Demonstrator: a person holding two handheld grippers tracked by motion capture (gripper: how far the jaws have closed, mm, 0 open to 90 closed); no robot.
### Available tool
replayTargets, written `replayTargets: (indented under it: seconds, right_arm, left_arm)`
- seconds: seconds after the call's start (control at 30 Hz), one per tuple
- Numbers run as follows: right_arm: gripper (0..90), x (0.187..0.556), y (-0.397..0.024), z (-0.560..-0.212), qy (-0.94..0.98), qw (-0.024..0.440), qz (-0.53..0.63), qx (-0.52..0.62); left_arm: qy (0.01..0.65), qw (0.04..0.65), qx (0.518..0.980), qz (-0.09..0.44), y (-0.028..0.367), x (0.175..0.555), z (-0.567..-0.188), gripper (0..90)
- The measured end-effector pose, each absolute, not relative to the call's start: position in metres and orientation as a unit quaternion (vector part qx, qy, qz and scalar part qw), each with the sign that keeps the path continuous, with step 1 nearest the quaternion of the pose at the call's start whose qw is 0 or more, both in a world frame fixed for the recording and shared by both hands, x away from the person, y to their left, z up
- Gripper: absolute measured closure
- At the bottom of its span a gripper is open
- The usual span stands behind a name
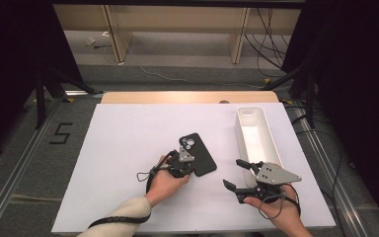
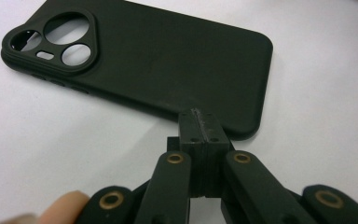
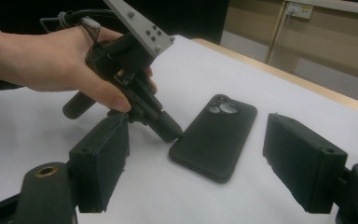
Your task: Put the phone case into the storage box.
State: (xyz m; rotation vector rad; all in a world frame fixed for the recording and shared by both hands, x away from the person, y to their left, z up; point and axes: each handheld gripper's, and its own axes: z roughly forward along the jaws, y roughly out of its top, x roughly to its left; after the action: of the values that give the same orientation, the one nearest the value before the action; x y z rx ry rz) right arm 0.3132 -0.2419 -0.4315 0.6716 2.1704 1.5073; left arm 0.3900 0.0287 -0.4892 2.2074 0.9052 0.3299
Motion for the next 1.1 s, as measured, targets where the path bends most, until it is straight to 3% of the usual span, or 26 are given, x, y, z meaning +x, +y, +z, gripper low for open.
replayTargets:
  seconds: [0.13, 0.33, 0.37, 0.4, 0.47, 0.5, 0.63, 0.67, 0.77, 0.8, 1.1]
  right_arm:
    - [23.8, 0.314, -0.239, -0.43, 0.78, 0.206, 0.54, 0.242]
    - [23.6, 0.315, -0.238, -0.427, 0.779, 0.213, 0.535, 0.246]
    - [23.7, 0.315, -0.238, -0.427, 0.779, 0.215, 0.534, 0.247]
    - [23.7, 0.316, -0.238, -0.426, 0.779, 0.218, 0.532, 0.25]
    - [23.9, 0.316, -0.238, -0.426, 0.779, 0.218, 0.53, 0.253]
    - [23.9, 0.316, -0.238, -0.426, 0.779, 0.218, 0.53, 0.253]
    - [23.6, 0.318, -0.238, -0.426, 0.779, 0.221, 0.528, 0.256]
    - [23.2, 0.318, -0.237, -0.426, 0.78, 0.221, 0.526, 0.258]
    - [22.7, 0.319, -0.237, -0.426, 0.779, 0.222, 0.526, 0.26]
    - [22.2, 0.32, -0.237, -0.426, 0.78, 0.221, 0.524, 0.262]
    - [19.9, 0.324, -0.238, -0.426, 0.781, 0.223, 0.517, 0.271]
  left_arm:
    - [0.337, 0.373, 0.855, 0.129, 0.034, 0.386, -0.483, 86.8]
    - [0.324, 0.419, 0.838, 0.134, 0.056, 0.378, -0.464, 73.2]
    - [0.32, 0.429, 0.834, 0.134, 0.061, 0.375, -0.46, 69.0]
    - [0.318, 0.44, 0.829, 0.131, 0.065, 0.372, -0.457, 58.6]
    - [0.314, 0.457, 0.822, 0.13, 0.073, 0.367, -0.451, 49.1]
    - [0.312, 0.463, 0.819, 0.132, 0.078, 0.364, -0.448, 49.1]
    - [0.315, 0.479, 0.808, 0.135, 0.094, 0.353, -0.44, 27.4]
    - [0.316, 0.48, 0.807, 0.139, 0.098, 0.35, -0.438, 18.2]
    - [0.323, 0.481, 0.8, 0.154, 0.109, 0.344, -0.435, 12.2]
    - [0.327, 0.478, 0.799, 0.159, 0.113, 0.342, -0.433, 3.7]
    - [0.342, 0.482, 0.786, 0.181, 0.14, 0.328, -0.43, 0.0]
